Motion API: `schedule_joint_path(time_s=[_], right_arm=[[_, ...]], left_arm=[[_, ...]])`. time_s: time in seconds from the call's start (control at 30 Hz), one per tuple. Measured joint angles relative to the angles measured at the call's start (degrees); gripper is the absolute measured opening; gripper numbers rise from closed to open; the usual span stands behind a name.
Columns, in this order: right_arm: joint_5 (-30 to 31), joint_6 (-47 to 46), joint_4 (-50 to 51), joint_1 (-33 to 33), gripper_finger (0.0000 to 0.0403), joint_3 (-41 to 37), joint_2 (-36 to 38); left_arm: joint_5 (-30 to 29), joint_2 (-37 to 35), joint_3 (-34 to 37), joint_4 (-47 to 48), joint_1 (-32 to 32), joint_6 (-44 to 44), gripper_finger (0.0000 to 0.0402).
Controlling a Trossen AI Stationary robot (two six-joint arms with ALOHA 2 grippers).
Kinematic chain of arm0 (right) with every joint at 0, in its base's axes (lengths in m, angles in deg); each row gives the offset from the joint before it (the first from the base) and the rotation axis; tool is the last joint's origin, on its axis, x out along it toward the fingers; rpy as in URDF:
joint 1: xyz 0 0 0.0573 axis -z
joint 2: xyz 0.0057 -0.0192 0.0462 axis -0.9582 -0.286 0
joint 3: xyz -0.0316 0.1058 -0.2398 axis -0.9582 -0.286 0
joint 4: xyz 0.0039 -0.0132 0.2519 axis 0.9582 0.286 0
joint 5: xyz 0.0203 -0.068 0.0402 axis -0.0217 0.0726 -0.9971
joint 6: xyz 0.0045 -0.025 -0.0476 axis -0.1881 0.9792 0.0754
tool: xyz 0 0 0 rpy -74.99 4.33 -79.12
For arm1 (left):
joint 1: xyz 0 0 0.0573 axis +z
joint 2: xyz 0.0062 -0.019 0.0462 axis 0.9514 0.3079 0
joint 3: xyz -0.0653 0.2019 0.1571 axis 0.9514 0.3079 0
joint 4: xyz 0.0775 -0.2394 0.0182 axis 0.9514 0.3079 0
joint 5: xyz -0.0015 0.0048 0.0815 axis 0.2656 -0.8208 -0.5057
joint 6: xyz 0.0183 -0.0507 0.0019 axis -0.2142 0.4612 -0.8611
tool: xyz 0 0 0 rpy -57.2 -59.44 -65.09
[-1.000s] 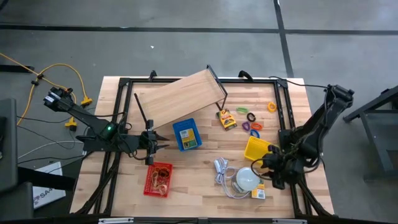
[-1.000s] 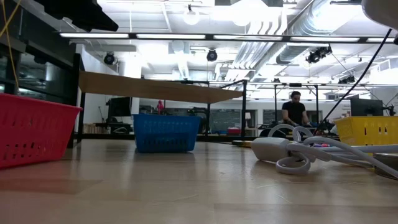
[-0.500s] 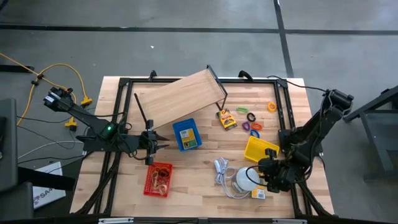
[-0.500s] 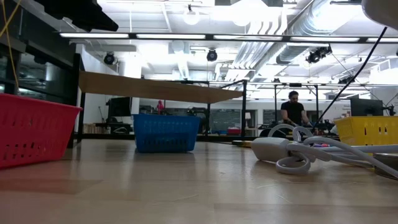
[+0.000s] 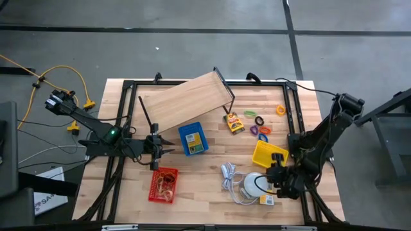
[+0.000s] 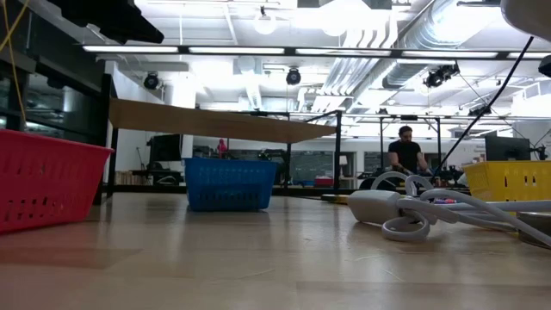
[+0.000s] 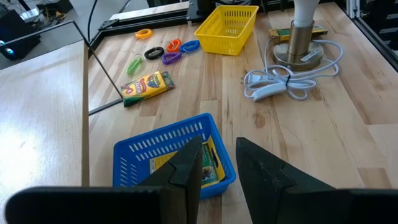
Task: Pick & Place Office Desk Supplies
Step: Put the yellow pack of crayon into the blue bin
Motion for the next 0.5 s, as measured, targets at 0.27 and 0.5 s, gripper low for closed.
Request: schedule_joint_path(time_s=[0.27,0.5], right_arm=[[4.74,-2.58,-0.23,-4.62,0.0145,0.0,-2.19],[10.5,-7.01,-0.1,-8.83,0.0145,0.0,-4.0]], left_arm=[[-0.01,0.0,0.0,0.01,-0.01,0.0,0.0092],[0.01,0.0,0.0,0.01,0.0,0.02,0.0092]])
